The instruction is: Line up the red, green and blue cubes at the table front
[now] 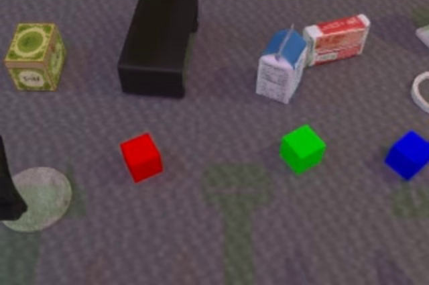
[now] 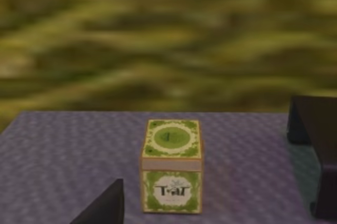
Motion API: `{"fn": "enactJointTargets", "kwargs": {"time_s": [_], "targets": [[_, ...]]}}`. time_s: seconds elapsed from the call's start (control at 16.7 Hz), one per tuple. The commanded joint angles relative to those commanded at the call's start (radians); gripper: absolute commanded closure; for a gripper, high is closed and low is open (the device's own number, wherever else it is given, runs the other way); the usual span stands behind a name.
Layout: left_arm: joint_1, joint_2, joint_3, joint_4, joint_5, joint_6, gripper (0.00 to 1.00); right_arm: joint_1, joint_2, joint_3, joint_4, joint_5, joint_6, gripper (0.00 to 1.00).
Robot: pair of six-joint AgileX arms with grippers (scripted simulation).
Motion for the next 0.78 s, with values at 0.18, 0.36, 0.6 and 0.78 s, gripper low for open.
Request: {"fn": "enactJointTargets", "kwargs": {"time_s": [0.18,0.36,0.6,0.78], "targets": [[-0.003,0.010,0.010,-0.007,0.001,0.004,0.00,0.000,0.000,0.000,0.000,0.000,0.000,0.00],[-0.031,0.104,0.102,-0.070,0.003,0.043,0.00,0.000,0.000,0.000,0.000,0.000,0.000,0.00],[-0.093,0.378,0.341,-0.230,0.003,0.142,0.00,0.000,0.000,0.000,0.000,0.000,0.000,0.00],[-0.152,0.681,0.562,-0.388,0.001,0.238,0.00,0.000,0.000,0.000,0.000,0.000,0.000,0.00]]}}
